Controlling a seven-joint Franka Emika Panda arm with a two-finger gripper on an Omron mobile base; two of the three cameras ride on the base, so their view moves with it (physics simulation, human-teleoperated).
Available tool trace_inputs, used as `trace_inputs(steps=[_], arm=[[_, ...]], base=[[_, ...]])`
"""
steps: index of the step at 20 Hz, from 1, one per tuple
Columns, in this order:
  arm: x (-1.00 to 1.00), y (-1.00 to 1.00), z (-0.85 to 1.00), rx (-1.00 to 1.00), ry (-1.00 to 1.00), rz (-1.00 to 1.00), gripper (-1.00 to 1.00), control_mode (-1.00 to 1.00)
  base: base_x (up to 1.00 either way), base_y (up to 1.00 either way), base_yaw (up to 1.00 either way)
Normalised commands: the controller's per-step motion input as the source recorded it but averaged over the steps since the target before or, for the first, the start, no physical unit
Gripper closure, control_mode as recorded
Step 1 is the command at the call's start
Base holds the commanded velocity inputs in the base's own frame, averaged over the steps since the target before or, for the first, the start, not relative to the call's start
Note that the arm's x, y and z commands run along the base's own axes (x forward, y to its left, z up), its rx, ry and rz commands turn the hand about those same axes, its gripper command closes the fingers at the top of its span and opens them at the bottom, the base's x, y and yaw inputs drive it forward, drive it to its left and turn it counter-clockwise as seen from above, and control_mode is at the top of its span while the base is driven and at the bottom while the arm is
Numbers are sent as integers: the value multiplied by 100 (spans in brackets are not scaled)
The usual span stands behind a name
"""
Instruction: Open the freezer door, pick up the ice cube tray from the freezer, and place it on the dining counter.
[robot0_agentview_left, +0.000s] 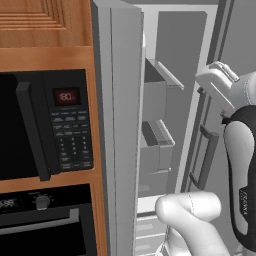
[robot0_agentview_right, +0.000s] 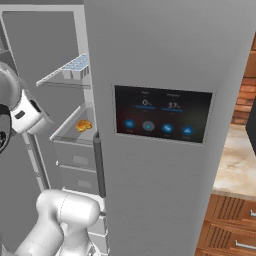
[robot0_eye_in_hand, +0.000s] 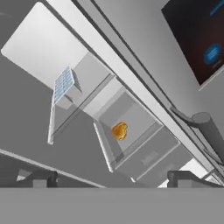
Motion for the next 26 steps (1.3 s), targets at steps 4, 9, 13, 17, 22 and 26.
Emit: trace_inputs(steps=[4,9,13,17,22,26], arm=[[24,0,0,33,0,-11,-100,-100],[38,-12,0,32,1,-8,-100,-100],[47,-12,0,20,0,-8,-100,-100],[44,13,0,7,0,-9,-100,-100],[46,11,0,10,0,-3,-100,-100],[53,-4,0,19,0,0,-100,-100]], base=[[0,0,0],[0,0,0],[0,0,0],[0,0,0],[0,0,0],[0,0,0]])
